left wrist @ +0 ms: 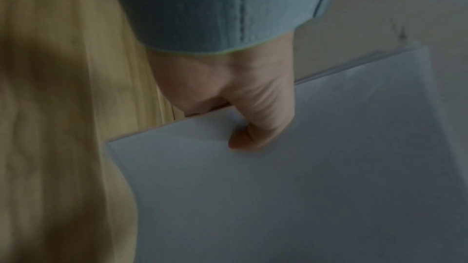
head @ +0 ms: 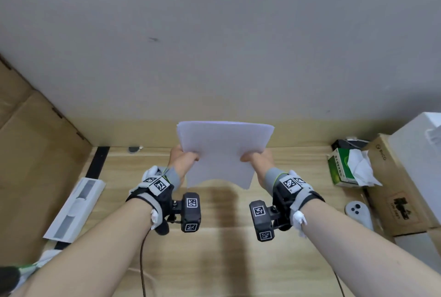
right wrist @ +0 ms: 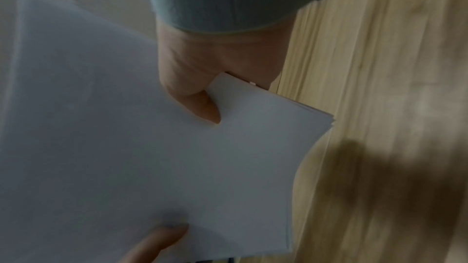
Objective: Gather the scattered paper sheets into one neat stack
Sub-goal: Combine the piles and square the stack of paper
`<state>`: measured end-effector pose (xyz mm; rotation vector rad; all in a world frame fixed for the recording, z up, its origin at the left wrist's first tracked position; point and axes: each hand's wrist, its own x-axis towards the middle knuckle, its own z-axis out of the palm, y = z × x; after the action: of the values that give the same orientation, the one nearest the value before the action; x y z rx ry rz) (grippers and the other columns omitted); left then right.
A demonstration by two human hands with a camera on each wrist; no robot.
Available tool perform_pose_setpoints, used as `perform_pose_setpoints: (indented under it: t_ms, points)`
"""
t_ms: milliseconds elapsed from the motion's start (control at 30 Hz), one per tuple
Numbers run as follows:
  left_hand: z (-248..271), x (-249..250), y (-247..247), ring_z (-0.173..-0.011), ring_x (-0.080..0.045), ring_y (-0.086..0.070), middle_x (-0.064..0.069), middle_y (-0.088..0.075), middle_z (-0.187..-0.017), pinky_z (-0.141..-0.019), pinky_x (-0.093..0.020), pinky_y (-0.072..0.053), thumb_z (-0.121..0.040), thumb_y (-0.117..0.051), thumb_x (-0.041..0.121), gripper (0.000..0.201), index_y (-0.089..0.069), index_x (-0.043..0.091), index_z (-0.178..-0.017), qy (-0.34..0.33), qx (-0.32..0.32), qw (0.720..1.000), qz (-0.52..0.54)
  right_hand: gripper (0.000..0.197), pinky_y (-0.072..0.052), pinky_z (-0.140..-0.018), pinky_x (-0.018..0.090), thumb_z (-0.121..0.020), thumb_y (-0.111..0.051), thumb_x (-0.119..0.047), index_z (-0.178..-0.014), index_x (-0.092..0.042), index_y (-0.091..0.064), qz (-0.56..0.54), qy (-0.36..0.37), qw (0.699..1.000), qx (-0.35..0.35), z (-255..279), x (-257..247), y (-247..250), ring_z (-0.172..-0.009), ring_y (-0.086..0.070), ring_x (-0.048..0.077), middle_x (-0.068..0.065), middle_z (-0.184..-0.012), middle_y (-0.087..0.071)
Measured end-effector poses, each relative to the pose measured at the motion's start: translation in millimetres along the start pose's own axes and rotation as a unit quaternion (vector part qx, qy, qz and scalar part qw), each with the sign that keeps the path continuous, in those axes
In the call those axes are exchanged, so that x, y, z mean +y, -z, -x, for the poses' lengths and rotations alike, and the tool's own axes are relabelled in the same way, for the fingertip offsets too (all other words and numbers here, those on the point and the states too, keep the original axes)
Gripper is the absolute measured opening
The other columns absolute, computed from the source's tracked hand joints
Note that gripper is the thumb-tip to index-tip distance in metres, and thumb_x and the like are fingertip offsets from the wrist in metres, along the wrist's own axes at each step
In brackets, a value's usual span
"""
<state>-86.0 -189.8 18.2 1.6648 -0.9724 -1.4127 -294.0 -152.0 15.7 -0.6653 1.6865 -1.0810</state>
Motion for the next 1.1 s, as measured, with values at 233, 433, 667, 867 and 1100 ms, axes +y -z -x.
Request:
perform_pose_setpoints:
  t_ms: [233,433,667,867,1100]
  points:
    - [5.5,-9.6,17.4,-0.070,-0.012,-0.062,0.001,-0.067,-0.078,-0.063,-0.020,-0.048,-0.072,-0.063,-0.010,0.026,-0.067,0.016,-0.079,-0.043,-0.015,0.999,-0.029,0.023,-0.046,-0.068,0.030,-0.066,-0.066,0.004,-0.082,-0.012,-0.070,0.035,0.007,0.999,-0.016,8.0,2.5,-7.5,-0.075,-0.057,0.022,0.003,-0.078,-0.065]
    - [0.0,-1.5,17.2,-0.071,-0.016,-0.062,-0.001,-0.067,-0.079,-0.065,-0.023,-0.050,-0.071,-0.063,-0.005,0.024,-0.068,0.009,-0.090,-0.024,0.001,1.000,-0.005,0.041,-0.046,-0.071,0.034,-0.049,-0.061,-0.009,-0.089,-0.006,-0.068,0.029,0.003,0.999,-0.015,6.2,-13.4,-15.7,-0.077,-0.057,0.024,0.005,-0.084,-0.064]
    - [-11.2,-3.5,19.0,-0.073,-0.015,-0.061,-0.001,-0.067,-0.080,-0.066,-0.023,-0.048,-0.073,-0.060,-0.009,0.026,-0.069,0.012,-0.085,-0.028,-0.004,0.999,-0.023,0.035,-0.041,-0.069,0.031,-0.059,-0.063,-0.005,-0.093,-0.001,-0.067,0.046,0.002,0.999,-0.025,-1.1,-13.7,-19.2,-0.077,-0.052,0.022,0.005,-0.085,-0.061]
    - [-16.6,-25.5,15.9,-0.083,-0.021,-0.059,-0.009,-0.067,-0.089,-0.076,-0.027,-0.044,-0.073,-0.061,-0.008,0.028,-0.069,0.001,-0.098,0.002,-0.004,0.998,-0.062,0.024,-0.044,-0.070,0.031,-0.071,-0.064,0.008,-0.083,-0.012,-0.066,0.065,-0.023,0.997,-0.015,-14.5,13.1,-19.9,-0.079,-0.054,0.024,0.006,-0.084,-0.062]
    - [-10.4,-4.8,14.6,-0.073,-0.017,-0.057,-0.006,-0.064,-0.080,-0.065,-0.023,-0.045,-0.075,-0.058,-0.009,0.022,-0.067,0.007,-0.087,-0.006,0.004,1.000,-0.027,0.021,-0.041,-0.065,0.030,-0.063,-0.061,0.002,-0.079,-0.011,-0.064,0.034,-0.010,0.999,-0.012,-8.3,-12.3,-24.3,-0.073,-0.050,0.024,0.007,-0.081,-0.059]
